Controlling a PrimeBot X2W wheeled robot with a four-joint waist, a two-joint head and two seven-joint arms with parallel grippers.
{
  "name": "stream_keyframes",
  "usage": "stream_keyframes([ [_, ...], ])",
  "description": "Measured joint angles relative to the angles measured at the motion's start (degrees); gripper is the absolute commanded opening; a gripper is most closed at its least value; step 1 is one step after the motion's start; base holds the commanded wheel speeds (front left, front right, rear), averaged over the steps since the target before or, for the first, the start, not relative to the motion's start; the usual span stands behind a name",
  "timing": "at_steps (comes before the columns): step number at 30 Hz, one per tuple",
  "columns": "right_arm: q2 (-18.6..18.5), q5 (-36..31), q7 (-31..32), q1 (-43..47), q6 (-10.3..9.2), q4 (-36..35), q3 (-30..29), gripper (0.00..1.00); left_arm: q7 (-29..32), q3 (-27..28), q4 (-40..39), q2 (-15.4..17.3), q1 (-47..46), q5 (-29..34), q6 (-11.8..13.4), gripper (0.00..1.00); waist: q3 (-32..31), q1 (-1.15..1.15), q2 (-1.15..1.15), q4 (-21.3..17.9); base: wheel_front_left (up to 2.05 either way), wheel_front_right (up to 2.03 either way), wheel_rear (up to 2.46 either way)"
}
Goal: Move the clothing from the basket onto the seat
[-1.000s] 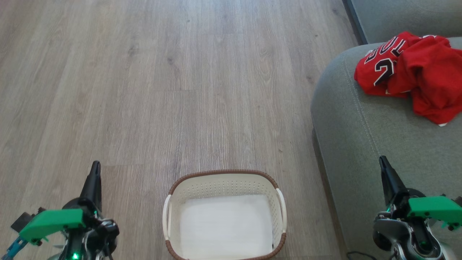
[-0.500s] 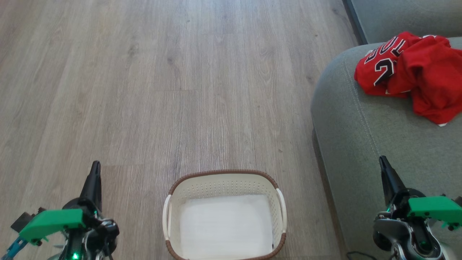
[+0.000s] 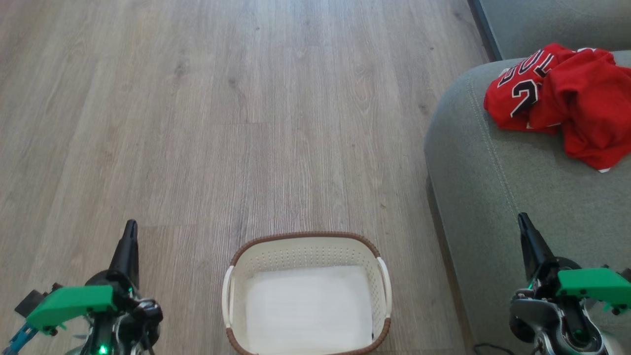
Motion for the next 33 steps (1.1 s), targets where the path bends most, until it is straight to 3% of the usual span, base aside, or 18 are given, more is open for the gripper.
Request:
stream_keyframes([
  [33, 0.0, 0.0, 0.0, 0.0, 0.0, 0.0, 0.0, 0.0, 0.0, 0.0, 0.0, 0.0, 0.0, 0.0, 0.0, 0.0, 0.0, 0.0, 0.0, 0.0, 0.0, 0.0, 0.0],
])
